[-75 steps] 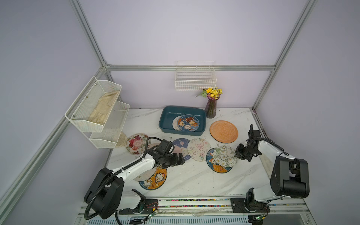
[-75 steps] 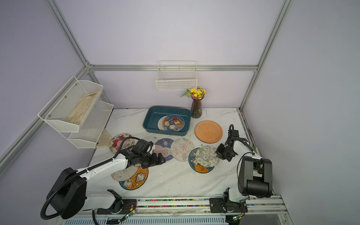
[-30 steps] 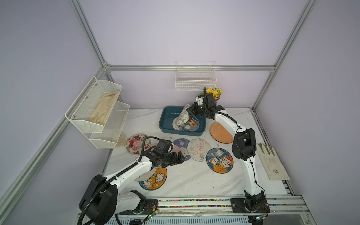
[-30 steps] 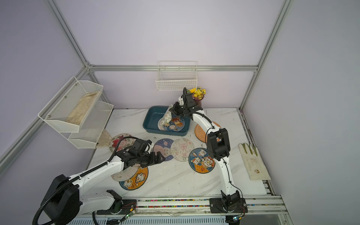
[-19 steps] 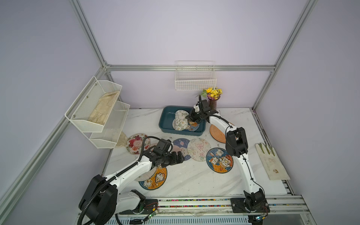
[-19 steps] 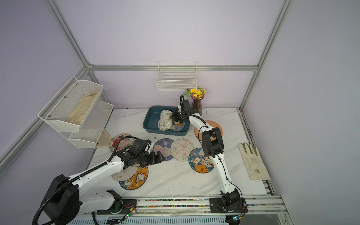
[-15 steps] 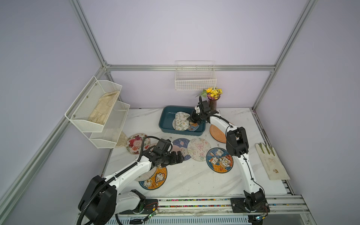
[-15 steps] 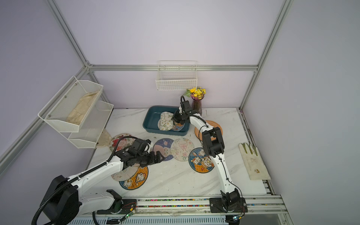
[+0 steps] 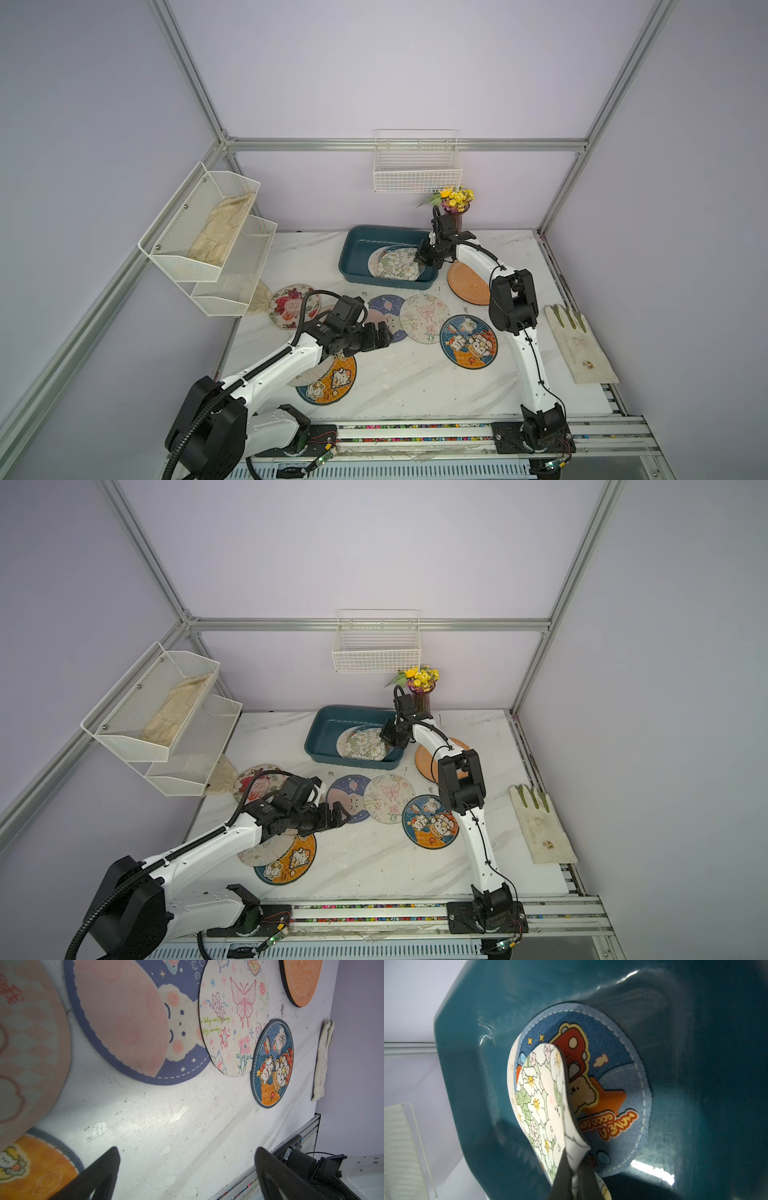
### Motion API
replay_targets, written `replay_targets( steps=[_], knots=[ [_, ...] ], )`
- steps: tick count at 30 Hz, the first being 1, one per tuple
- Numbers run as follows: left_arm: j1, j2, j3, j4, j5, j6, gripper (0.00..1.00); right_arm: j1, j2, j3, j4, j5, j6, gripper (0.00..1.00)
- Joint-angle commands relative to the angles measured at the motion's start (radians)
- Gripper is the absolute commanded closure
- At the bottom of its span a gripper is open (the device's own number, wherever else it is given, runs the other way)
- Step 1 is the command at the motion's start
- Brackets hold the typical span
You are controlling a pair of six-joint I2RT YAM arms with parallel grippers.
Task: Put the coasters into the storage box
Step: Place the coaster in the storage box.
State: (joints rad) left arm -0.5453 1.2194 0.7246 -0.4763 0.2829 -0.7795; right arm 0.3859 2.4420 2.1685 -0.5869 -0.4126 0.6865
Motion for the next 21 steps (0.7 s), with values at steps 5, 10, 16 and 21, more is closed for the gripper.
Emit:
replay_targets(
  steps=[5,10,16,21],
  knots=[
    [0.004,-0.024,-0.031,0.012,-0.001,-0.02,0.0,-0.003,-0.071,0.04,-0.108,0.07,-0.067,0.6],
    [0.002,-0.018,-0.027,0.012,-0.003,-0.021,0.0,-0.003,-0.124,0.03,-0.158,0.089,-0.113,0.47],
    [-0.001,0.002,-0.014,0.013,-0.002,-0.018,0.0,-0.008,-0.243,-0.085,-0.196,0.107,-0.183,0.37],
    [-0.012,0.02,-0.006,0.022,0.0,-0.018,0.0,-0.023,-0.372,-0.253,-0.226,0.127,-0.262,0.31]
  ],
)
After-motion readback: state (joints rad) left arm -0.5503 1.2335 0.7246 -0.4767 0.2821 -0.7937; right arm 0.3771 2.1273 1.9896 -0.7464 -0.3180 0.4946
